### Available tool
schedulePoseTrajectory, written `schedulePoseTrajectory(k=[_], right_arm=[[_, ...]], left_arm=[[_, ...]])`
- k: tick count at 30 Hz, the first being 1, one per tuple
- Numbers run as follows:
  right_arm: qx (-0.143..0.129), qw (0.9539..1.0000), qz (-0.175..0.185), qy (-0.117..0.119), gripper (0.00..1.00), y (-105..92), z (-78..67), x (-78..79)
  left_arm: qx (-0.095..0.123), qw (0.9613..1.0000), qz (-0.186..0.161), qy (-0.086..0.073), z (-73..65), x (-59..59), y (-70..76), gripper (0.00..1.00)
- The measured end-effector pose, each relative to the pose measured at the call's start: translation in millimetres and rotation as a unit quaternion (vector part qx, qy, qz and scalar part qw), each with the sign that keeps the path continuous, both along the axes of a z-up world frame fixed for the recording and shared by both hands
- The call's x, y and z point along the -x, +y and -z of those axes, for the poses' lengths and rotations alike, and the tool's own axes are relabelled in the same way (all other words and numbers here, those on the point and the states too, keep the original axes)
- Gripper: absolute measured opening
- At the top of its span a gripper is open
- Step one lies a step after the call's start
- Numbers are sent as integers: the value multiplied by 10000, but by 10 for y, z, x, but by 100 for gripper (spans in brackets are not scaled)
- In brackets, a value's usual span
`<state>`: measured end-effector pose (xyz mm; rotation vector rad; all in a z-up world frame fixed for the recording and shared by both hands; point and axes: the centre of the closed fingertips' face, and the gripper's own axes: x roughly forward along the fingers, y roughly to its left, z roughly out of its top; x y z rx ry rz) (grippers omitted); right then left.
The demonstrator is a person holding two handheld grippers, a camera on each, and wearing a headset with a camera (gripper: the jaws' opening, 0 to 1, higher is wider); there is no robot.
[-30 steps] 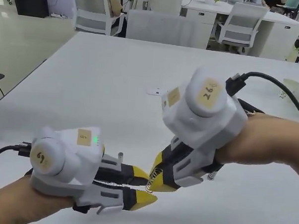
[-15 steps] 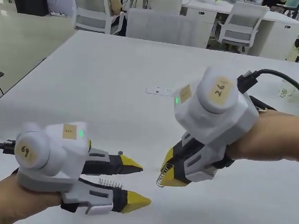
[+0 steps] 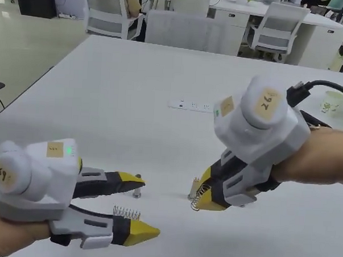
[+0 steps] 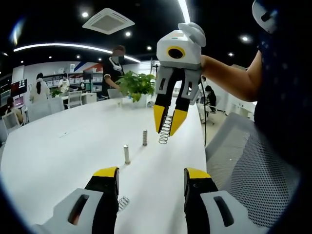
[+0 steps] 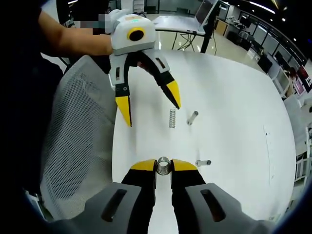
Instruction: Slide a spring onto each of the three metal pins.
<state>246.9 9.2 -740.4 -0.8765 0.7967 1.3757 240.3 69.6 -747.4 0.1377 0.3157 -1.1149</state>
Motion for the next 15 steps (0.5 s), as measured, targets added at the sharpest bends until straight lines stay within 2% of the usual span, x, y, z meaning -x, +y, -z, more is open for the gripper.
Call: schedulePoseTrajectory(k=[10,15], right_arm=[[25,9999,126,-12,9,-77,-4,-84],[65,9998,197,-26,9,-124,1,-137]], left_arm=[[59,9991,-405,57,40,-42,249,54],[71,9978,-657,82,69,-57,418,55]])
